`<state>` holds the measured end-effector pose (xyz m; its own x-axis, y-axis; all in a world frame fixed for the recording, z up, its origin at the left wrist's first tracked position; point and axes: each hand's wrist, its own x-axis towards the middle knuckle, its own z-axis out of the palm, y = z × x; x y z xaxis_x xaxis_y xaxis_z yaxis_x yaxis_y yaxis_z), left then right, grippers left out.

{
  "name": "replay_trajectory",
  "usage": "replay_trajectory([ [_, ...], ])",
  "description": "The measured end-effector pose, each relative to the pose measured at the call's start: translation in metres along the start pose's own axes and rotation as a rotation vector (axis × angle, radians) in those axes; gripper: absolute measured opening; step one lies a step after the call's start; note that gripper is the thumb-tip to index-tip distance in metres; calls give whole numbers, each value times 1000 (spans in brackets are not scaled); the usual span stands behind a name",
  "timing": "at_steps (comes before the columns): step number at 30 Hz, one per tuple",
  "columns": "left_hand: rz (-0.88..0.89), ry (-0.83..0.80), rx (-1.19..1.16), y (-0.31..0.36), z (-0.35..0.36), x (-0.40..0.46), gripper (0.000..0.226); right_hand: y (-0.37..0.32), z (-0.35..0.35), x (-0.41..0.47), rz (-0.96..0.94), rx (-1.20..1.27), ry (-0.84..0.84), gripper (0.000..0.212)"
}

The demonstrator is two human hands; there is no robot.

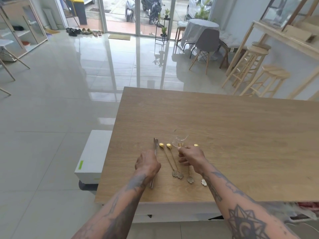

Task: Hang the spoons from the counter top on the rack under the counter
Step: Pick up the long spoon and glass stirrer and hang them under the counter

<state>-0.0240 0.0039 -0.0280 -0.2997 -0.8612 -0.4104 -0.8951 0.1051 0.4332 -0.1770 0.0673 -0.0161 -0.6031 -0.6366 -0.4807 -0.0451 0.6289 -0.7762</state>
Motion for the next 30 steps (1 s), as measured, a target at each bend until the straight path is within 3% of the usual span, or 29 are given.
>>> replay_trajectory([
  [5,58,25,10,-2,1,-7,22,2,-3,2,44,172,-12,12],
  [13,82,27,-199,-22,-14,-2,34,-8,-19,-12,37,294,-31,16],
  [17,112,51,-300,-24,-35,-13,27,-21,-32,-24,-26,302,-34,29],
  [24,148,114,-434,-8,-67,-56,24,-44,-59,-64,-142,337,-60,18],
  [30,181,157,-518,-2,-64,-118,23,-42,-84,-114,-226,354,-115,23],
])
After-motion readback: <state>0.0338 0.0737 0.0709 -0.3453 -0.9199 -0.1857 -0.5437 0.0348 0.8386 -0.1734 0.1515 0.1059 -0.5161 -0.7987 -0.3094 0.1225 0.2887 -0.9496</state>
